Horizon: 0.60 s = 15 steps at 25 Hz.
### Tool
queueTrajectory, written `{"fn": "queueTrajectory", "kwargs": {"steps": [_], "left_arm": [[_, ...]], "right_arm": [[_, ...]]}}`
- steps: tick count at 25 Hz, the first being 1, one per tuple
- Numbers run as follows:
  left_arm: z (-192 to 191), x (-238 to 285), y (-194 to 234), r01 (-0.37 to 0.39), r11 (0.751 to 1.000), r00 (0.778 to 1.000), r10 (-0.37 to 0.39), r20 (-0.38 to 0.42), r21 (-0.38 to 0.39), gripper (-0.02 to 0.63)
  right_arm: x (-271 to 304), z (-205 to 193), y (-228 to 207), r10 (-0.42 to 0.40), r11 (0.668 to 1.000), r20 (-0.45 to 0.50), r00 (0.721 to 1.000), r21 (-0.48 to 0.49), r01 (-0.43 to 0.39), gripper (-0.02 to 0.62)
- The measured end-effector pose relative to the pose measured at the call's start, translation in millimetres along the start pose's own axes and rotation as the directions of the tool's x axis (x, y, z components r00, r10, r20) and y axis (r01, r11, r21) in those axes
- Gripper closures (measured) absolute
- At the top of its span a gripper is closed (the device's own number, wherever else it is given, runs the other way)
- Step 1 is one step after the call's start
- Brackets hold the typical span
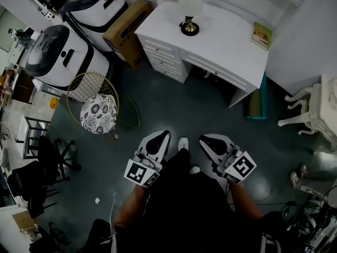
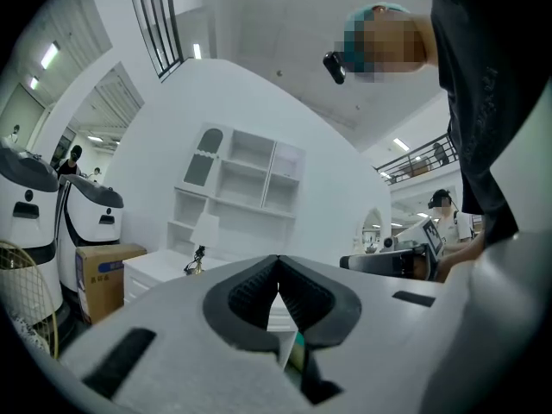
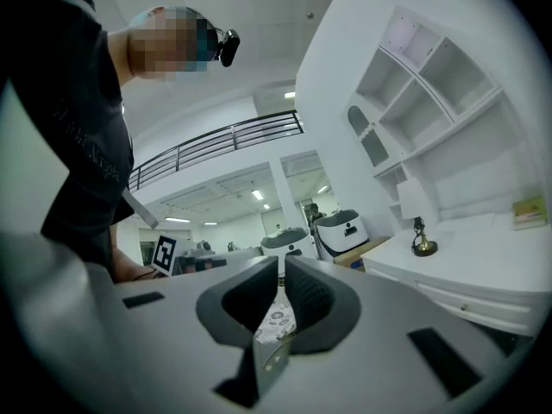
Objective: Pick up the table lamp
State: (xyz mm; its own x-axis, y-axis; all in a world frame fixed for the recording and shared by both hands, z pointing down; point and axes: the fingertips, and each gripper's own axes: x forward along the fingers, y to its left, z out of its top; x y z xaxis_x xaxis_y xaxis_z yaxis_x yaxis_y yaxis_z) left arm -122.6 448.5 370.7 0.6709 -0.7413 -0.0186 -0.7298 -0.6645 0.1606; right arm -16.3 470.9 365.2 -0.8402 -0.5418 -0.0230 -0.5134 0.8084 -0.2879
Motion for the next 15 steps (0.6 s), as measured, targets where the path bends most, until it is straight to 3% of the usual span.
{"fn": "queueTrajectory", "kwargs": {"steps": [6,15], "left_arm": [[2.9,26.8,55.5,-0.023,1.0,1.0,0.023,-0.002,-0.014,0.588],[7.0,46.2,112.1,-0.062,0.994,0.998,0.063,0.012,-0.085,0.588]], "right_arm": [[46.9,10.5,-36.7,0.044,0.998,-0.007,0.999,0.04,-0.043,0.551],[97.9,17.2,-74.6,0.049,0.997,-0.065,0.997,0.056,-0.046,0.551]]}}
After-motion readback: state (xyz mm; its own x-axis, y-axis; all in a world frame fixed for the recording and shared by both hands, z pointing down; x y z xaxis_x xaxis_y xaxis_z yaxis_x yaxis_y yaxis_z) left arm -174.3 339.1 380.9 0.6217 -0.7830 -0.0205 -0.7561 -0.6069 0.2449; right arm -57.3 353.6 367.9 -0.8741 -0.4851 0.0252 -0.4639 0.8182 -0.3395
